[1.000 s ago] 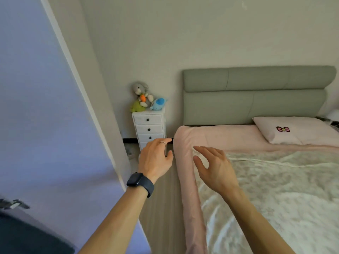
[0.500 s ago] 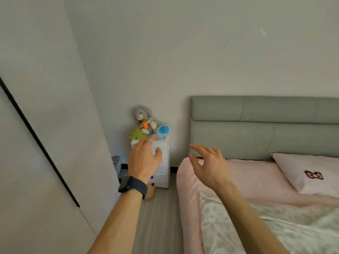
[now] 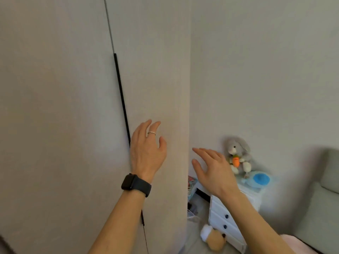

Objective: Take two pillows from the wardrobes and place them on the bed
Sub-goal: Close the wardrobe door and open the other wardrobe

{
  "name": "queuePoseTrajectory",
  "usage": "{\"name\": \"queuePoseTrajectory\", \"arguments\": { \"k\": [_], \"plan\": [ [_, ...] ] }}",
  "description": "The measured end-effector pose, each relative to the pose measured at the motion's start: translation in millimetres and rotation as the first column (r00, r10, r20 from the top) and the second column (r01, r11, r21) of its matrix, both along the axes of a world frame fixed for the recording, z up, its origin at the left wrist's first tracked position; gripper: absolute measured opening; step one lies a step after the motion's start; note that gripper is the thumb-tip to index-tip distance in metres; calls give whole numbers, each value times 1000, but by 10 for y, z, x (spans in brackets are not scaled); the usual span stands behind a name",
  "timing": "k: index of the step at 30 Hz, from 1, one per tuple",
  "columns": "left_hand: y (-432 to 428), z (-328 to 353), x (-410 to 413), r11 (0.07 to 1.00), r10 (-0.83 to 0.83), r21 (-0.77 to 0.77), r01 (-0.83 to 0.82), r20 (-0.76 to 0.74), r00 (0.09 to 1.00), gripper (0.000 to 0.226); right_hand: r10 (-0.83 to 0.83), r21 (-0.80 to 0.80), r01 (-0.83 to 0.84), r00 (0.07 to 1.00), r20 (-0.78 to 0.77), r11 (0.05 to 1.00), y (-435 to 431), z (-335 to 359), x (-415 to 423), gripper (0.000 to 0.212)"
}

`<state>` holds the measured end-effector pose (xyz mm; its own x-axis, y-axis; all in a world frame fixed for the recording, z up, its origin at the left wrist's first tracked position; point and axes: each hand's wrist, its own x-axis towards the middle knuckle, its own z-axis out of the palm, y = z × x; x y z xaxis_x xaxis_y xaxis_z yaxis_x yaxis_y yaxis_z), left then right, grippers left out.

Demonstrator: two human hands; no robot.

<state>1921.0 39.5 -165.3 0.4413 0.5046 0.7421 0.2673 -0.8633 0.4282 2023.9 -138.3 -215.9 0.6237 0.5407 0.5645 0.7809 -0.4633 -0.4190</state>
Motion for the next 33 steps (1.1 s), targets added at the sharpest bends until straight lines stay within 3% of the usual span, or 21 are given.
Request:
{"name": "queuePoseTrajectory", "arguments": {
  "k": [6,12,22,29,33],
  "plan": [
    [886,608,-48,881,352,298,-367,106,930,61,218,110,-235,965,147,966,1241,485,386,47],
    [1410,1120,131,723,507,446,-528,176,844,72,289,224,-395,874,392,891,2220,1146,617,51],
    [1758,1163,365,562,674,476,-677,210,708,76,249,281,-488,765,595,826,3219,1591,1043,60],
    [1643,1221,329,562,712,463,-686,152,686,77,178,363,-549,701,691,753,3515,1515,1186,63],
    [1491,1279,396,721,598,298,-625,188,779,74,199,389,-574,708,677,721,3519,1496,1194,62]
  ]
}}
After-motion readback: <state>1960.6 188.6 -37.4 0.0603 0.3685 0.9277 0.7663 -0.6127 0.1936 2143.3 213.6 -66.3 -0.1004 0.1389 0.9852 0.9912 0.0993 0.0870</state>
